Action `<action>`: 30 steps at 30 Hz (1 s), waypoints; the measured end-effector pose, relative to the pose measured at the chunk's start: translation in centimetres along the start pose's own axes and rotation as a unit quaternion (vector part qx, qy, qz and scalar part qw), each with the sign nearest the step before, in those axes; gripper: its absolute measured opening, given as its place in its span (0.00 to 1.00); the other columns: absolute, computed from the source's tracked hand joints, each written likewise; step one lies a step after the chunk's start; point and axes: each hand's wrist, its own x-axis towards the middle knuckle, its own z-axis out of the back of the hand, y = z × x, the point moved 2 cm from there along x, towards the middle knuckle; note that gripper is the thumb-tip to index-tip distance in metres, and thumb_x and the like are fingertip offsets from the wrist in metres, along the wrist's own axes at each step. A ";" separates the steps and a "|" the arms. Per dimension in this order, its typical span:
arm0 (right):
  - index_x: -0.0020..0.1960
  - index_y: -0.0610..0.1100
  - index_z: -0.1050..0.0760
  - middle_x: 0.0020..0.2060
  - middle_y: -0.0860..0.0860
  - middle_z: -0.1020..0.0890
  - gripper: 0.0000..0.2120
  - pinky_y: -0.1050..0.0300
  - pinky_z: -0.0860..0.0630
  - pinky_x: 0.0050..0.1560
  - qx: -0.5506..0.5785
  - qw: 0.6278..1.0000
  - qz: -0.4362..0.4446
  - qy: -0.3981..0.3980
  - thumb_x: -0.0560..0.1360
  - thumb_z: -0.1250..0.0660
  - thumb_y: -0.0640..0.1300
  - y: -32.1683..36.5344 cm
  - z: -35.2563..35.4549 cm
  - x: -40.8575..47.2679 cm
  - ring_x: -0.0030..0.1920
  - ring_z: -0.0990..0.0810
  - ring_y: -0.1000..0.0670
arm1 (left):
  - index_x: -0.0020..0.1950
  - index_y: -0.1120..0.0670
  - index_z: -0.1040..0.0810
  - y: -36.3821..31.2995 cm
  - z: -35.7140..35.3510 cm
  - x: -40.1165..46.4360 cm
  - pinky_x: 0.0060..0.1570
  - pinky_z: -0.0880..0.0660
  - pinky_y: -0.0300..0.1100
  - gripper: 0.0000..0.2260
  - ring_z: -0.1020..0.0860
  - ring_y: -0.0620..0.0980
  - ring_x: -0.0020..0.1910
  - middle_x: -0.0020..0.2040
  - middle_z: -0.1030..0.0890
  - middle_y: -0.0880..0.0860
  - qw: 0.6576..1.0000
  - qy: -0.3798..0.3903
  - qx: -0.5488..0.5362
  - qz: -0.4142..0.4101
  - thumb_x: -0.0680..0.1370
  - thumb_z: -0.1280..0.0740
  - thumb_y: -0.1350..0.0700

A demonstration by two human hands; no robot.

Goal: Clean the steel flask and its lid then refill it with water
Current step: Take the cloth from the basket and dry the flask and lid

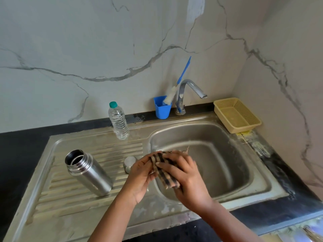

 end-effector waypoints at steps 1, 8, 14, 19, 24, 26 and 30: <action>0.64 0.49 0.22 0.65 0.53 0.26 0.20 0.52 0.30 0.64 0.027 1.000 -0.011 -0.006 0.73 0.36 0.39 0.1 -0.1 0.0 0.66 0.29 0.47 | 0.59 0.60 0.19 -0.2 -0.3 0.1 0.51 0.22 0.45 0.26 0.19 0.54 0.51 0.54 0.17 0.62 1.000 0.001 -0.003 -0.009 0.65 0.25 0.49; 0.65 0.46 0.22 0.66 0.51 0.26 0.23 0.51 0.28 0.65 0.082 0.997 -0.010 -0.002 0.72 0.38 0.34 -1.1 2.1 0.8 0.66 0.27 0.48 | 0.55 0.57 0.15 -1.2 -1.9 1.0 0.48 0.20 0.39 0.21 0.17 0.51 0.52 0.54 0.15 0.59 0.999 0.031 -0.004 -0.033 0.62 0.25 0.56; 0.61 0.48 0.21 0.58 0.55 0.21 0.25 0.43 0.22 0.56 0.248 0.958 -0.137 -0.051 0.69 0.37 0.28 -3.5 3.1 1.9 0.58 0.20 0.50 | 0.53 0.52 0.13 -1.5 -3.6 1.2 0.51 0.20 0.40 0.20 0.17 0.51 0.54 0.55 0.15 0.58 0.997 0.042 0.020 -0.057 0.61 0.24 0.56; 0.62 0.46 0.21 0.66 0.52 0.25 0.21 0.57 0.29 0.63 0.093 0.994 0.041 0.042 0.70 0.32 0.34 -3.7 4.6 1.9 0.64 0.26 0.49 | 0.54 0.53 0.15 -1.3 -3.9 1.3 0.49 0.21 0.41 0.17 0.18 0.51 0.53 0.53 0.16 0.58 0.997 0.046 0.041 -0.055 0.67 0.31 0.65; 0.63 0.44 0.23 0.58 0.48 0.20 0.24 0.50 0.24 0.60 0.296 0.946 -0.128 0.031 0.69 0.29 0.30 -5.0 4.6 2.5 0.60 0.20 0.46 | 0.57 0.55 0.24 -1.4 -4.1 1.8 0.54 0.23 0.47 0.25 0.19 0.55 0.52 0.53 0.17 0.59 0.996 0.055 0.018 -0.069 0.61 0.24 0.61; 0.61 0.43 0.23 0.51 0.42 0.16 0.20 0.39 0.20 0.51 0.427 0.873 -0.233 0.020 0.71 0.28 0.33 -5.0 4.3 2.2 0.50 0.16 0.39 | 0.56 0.57 0.25 -1.4 -4.3 1.8 0.53 0.22 0.43 0.24 0.19 0.54 0.55 0.55 0.17 0.59 0.996 0.052 0.003 -0.073 0.61 0.24 0.61; 0.57 0.42 0.21 0.46 0.38 0.15 0.16 0.36 0.20 0.48 0.497 0.800 -0.335 -0.033 0.71 0.26 0.36 -5.5 3.6 1.7 0.46 0.16 0.35 | 0.54 0.55 0.17 -0.9 -5.2 1.5 0.57 0.22 0.42 0.19 0.20 0.52 0.60 0.60 0.17 0.56 0.994 0.018 0.040 -0.096 0.65 0.22 0.57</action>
